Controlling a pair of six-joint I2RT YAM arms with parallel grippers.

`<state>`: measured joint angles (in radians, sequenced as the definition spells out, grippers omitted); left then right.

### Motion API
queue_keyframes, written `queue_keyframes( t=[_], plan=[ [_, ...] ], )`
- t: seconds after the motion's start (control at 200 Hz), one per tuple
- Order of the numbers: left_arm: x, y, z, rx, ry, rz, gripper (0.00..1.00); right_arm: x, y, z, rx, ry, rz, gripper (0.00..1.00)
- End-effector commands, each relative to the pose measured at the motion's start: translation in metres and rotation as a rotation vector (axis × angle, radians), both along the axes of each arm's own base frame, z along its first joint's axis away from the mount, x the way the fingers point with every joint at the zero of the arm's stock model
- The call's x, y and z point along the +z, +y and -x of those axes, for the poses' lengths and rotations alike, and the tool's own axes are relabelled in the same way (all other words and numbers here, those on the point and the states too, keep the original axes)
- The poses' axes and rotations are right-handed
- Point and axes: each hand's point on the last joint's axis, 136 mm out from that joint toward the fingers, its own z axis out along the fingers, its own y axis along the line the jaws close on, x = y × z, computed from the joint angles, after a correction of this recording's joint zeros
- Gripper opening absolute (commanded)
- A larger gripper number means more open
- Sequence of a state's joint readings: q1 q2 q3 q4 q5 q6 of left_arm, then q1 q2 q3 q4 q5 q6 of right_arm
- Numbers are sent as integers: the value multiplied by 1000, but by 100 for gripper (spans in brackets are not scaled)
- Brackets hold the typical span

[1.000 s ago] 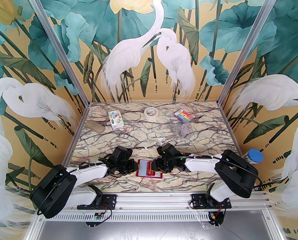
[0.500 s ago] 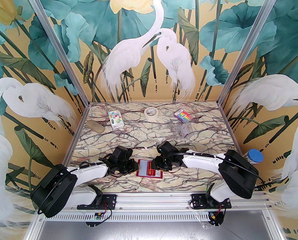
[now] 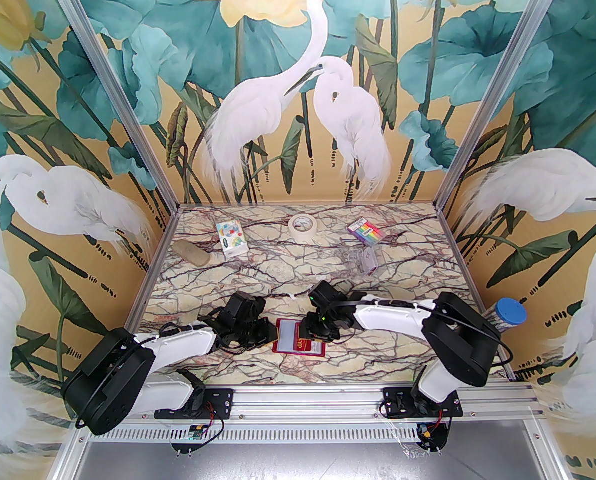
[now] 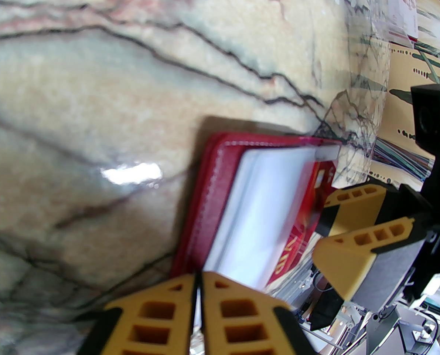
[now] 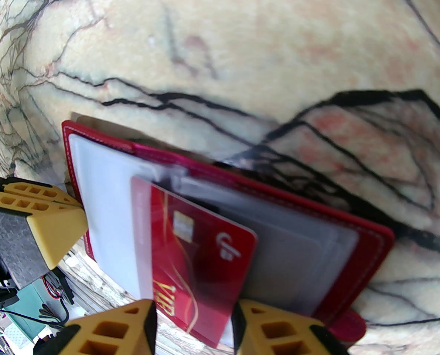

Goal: Put the credit cards into the card holder

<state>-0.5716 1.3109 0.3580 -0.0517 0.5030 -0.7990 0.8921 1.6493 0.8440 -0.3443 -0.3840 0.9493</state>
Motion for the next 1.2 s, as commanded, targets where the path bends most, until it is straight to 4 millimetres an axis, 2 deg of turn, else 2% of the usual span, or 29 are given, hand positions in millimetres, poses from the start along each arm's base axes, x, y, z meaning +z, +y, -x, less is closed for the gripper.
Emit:
queue_keyframes(
  t=[0.0, 0.205, 0.945, 1.195],
  plan=[
    [-29, 20, 14, 14, 56, -120, 11, -3, 4, 0, 2, 1, 30, 38],
    [-29, 18, 13, 11, 55, -117, 12, -5, 10, 0, 21, 1, 58, 37],
    [-28, 15, 13, 9, 57, -101, 14, 0, 50, -3, 73, 8, 20, 36],
    [-27, 15, 13, 9, 57, -96, 14, 6, 49, -3, 75, 0, 21, 37]
  ],
)
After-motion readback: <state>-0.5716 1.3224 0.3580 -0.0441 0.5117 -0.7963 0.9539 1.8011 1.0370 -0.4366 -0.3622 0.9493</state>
